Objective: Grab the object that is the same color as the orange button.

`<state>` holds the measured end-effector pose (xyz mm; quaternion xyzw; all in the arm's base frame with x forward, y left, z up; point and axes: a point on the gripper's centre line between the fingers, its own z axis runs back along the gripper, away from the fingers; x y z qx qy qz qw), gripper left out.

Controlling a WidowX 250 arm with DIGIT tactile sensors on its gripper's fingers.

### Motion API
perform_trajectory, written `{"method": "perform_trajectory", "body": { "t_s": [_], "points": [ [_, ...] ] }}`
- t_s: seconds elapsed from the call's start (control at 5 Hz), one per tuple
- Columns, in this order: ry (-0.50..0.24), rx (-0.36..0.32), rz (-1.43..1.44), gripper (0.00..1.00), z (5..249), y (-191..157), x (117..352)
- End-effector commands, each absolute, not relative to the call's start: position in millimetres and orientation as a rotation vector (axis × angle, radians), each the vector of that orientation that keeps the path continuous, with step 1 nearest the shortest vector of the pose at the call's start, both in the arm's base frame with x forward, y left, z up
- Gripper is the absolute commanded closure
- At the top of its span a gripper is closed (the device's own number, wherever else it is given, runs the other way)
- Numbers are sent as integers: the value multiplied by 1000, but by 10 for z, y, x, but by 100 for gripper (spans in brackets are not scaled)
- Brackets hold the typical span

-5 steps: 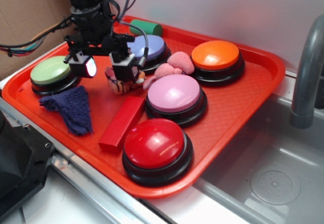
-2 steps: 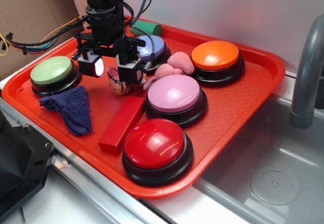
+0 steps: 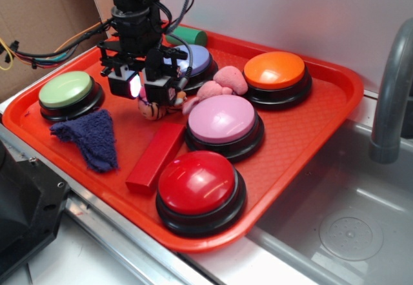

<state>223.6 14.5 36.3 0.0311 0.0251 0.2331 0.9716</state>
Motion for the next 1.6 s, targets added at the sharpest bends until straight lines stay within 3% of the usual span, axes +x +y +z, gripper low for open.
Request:
{"method": "perform_trajectory", "body": {
  "t_s": [0.0,0.2,0.4,0.6,1.0,1.4],
  "points": [
    [11,60,494,100,427,187,2294],
    [-14,55,533,100,607,152,2281],
    [-71,75,547,100,875,133,2239],
    [-95,53,569,100,1229,164,2137],
    [-101,20,571,100,1731,238,1910],
    [-103,-44,592,100,1889,317,1749]
  ]
}}
